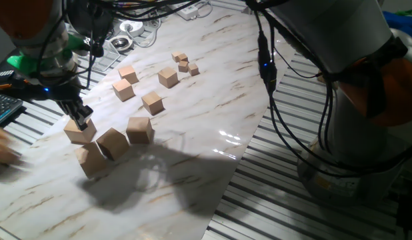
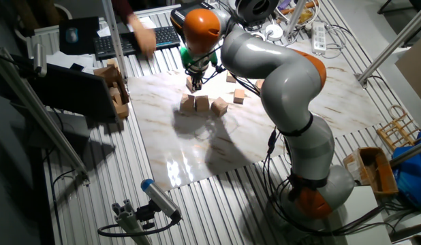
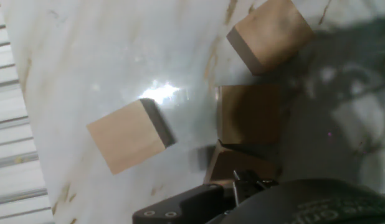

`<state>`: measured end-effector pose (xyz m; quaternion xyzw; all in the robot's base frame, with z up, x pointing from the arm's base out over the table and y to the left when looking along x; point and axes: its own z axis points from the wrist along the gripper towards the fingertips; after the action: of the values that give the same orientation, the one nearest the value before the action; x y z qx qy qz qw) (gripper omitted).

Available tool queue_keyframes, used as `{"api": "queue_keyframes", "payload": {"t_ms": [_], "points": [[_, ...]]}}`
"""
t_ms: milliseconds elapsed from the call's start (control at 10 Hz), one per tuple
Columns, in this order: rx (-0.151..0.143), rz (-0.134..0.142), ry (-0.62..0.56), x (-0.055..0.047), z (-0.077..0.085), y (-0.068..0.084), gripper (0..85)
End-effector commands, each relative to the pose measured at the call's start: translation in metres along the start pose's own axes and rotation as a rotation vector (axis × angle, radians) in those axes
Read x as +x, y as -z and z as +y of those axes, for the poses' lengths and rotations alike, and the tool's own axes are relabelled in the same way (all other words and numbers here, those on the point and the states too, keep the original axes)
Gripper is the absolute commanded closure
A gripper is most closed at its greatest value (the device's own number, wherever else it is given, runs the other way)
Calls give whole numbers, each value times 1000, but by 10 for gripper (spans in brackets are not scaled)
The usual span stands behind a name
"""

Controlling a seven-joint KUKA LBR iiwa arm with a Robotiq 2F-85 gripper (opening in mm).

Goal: Stack the blocks into a cross shape

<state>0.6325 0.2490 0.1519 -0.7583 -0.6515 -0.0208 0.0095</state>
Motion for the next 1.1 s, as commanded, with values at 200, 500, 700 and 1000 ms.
{"api": "queue_keyframes", "payload": {"t_ms": [200, 500, 700, 1000], "points": [[-18, 46, 118, 1, 2, 2, 850], [-11, 22, 208, 4, -2, 6, 850], [-23, 2, 242, 4, -4, 10, 850], [-29, -2, 267, 2, -10, 15, 850]]}}
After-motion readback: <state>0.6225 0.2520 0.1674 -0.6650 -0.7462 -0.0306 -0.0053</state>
